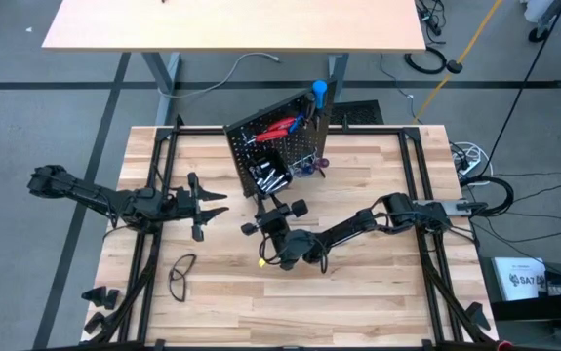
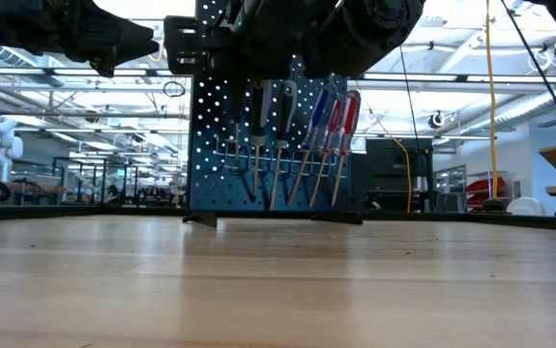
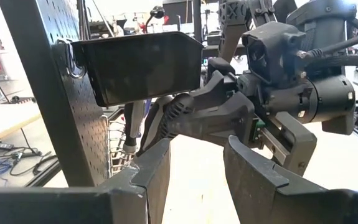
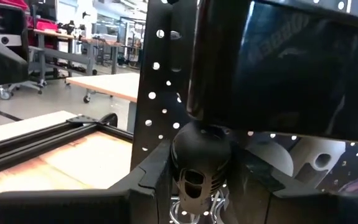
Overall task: Hang tools onto peg board
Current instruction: Hang the black screwdriver on the pegboard
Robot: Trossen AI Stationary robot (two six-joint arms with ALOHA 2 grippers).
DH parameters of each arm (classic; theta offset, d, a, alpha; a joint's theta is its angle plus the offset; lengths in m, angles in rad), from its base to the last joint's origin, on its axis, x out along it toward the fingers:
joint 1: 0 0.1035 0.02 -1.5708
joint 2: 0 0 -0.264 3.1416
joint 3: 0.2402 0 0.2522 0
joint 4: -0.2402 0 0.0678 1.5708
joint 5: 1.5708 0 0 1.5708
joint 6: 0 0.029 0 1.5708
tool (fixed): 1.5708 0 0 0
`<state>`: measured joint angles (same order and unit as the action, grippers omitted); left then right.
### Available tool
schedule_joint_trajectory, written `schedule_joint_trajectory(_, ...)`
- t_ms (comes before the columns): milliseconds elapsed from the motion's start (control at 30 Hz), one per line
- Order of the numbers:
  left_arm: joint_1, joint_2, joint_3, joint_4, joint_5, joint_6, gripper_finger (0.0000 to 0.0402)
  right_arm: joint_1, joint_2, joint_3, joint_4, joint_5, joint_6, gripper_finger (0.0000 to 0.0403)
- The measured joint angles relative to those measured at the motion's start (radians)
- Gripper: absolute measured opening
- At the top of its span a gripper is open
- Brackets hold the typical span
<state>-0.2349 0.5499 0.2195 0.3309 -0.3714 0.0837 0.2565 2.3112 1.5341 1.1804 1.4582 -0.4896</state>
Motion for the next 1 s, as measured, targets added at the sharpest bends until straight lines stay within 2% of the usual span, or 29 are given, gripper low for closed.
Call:
schedule_joint_trajectory(467,0.0,0.0,0.0,0.0,0.0,0.0,0.0151,0.0,0.0,0.0,0.104,0.077,-0.054,0.011)
schedule_joint_trajectory(800,0.0,0.0,0.0,0.0,0.0,0.0,0.0151,-0.003,0.0,0.0,0.105,0.088,-0.085,0.011)
schedule_joint_trajectory(1000,0.0,0.0,0.0,0.0,0.0,-0.001,0.0151,-0.017,0.0,0.0,0.163,0.104,-0.142,0.011)
